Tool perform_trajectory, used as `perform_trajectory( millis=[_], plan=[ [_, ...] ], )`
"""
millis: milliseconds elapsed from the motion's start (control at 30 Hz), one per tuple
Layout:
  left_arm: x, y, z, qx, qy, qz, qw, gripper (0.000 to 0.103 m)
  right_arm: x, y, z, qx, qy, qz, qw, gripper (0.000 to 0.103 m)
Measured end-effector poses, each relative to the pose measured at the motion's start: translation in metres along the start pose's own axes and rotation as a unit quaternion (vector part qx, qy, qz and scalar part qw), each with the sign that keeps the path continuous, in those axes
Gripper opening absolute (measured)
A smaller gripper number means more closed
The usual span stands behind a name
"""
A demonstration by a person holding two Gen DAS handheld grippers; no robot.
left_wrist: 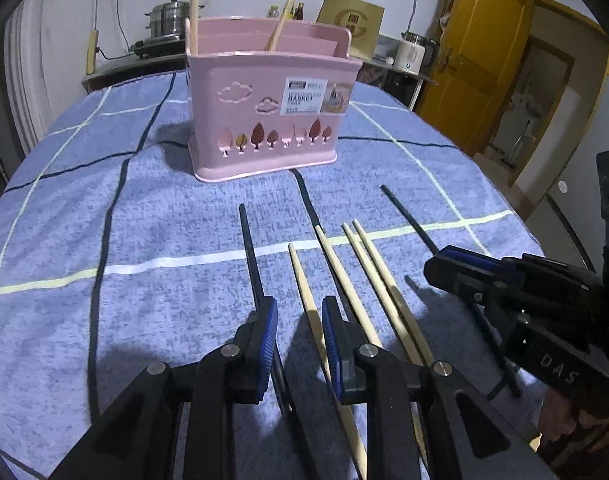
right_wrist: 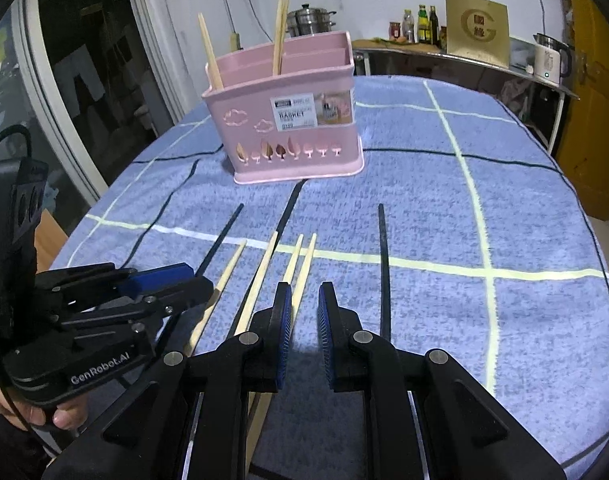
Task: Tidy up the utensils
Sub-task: 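Move both open grippers back toward the remaining chopsticks on the cloth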
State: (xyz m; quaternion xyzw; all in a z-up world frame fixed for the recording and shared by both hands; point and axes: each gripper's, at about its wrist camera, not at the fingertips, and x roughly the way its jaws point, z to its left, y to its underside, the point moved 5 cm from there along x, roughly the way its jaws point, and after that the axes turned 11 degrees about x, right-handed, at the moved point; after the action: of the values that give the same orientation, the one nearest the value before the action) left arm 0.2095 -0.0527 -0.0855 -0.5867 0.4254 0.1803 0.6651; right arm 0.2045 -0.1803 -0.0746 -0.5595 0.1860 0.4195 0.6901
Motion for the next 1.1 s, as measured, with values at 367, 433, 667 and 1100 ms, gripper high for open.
perform_trajectory(
  millis=[367,433,667,1100],
  plan=[
    [0.012,-0.001,-0.001,0.01,-0.006,0.004,0.9999,0.023,0.026,0.0,0.001,0.0,0.01,0.027,1.0,0.014],
    [0.013,-0.001,0.0,0.01,-0.006,0.004,0.9999,0.023,0.031,0.0,0.002,-0.002,0.013,0.032,0.999,0.014],
    [0.013,-0.002,0.007,0.006,-0.006,0.004,1.0,0.022,0.037,-0.002,0.002,-0.01,0.027,0.036,0.999,0.014],
    [0.02,-0.014,0.015,0.014,-0.011,0.025,0.9995,0.02,0.044,-0.015,-0.001,-0.014,0.046,0.043,0.998,0.014]
  ],
)
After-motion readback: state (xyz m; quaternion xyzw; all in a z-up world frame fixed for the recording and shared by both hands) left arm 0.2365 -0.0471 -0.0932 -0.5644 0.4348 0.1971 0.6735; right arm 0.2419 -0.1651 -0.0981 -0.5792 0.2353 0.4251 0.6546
